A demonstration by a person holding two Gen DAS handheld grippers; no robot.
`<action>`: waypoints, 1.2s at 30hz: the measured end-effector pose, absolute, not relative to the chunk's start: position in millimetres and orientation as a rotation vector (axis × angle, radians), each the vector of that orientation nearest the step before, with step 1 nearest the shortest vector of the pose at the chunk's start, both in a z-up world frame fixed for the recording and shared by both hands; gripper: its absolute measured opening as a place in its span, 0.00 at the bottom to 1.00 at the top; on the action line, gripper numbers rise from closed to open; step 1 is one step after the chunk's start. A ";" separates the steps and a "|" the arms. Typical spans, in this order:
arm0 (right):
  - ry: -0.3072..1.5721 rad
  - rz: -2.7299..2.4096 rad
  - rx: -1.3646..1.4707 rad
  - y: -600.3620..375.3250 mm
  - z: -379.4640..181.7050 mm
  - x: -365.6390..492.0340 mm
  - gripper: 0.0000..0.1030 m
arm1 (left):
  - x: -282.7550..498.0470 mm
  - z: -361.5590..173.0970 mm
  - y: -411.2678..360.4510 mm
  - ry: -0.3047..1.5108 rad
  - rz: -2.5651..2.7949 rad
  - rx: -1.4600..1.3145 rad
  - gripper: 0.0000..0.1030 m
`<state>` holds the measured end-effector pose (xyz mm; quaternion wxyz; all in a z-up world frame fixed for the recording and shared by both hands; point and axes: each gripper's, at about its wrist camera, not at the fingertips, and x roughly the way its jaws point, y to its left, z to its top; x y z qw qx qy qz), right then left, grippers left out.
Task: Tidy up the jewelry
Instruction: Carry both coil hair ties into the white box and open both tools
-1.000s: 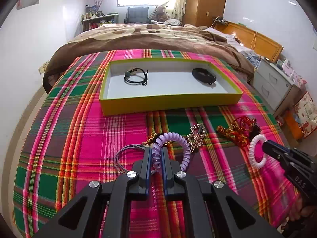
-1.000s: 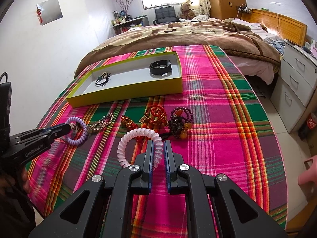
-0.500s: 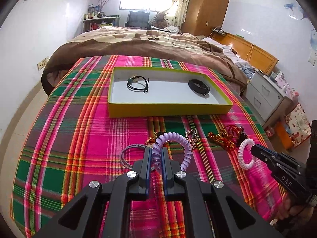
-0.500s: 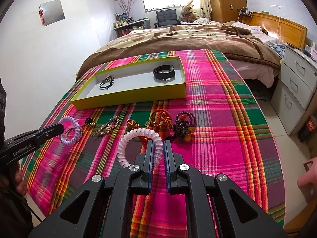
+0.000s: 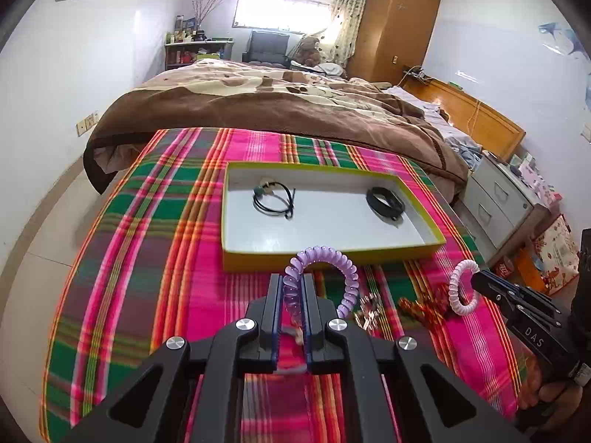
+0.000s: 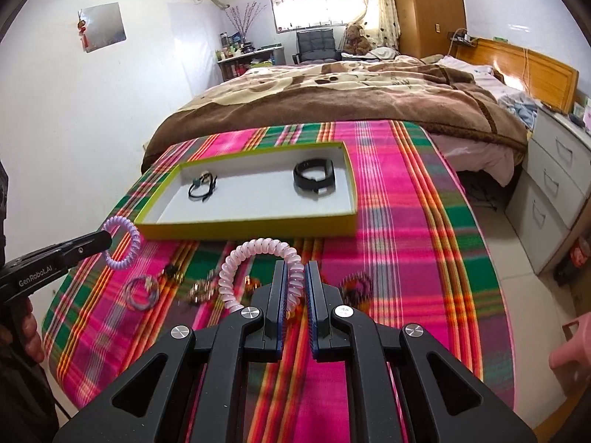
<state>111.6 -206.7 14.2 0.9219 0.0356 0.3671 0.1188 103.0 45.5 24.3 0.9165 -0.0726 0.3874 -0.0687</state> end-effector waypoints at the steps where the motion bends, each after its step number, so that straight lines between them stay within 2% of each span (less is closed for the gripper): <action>1: 0.754 0.245 0.073 -205.4 15.1 115.6 0.09 | 107.3 24.9 46.6 0.798 -0.135 -0.148 0.09; 20: 0.820 0.234 0.044 -170.5 8.1 237.4 0.09 | 194.3 7.2 53.9 0.859 -0.119 -0.109 0.09; 36: 0.902 0.238 0.007 -147.9 -20.9 282.0 0.09 | 234.9 -28.0 57.1 0.935 -0.101 -0.094 0.09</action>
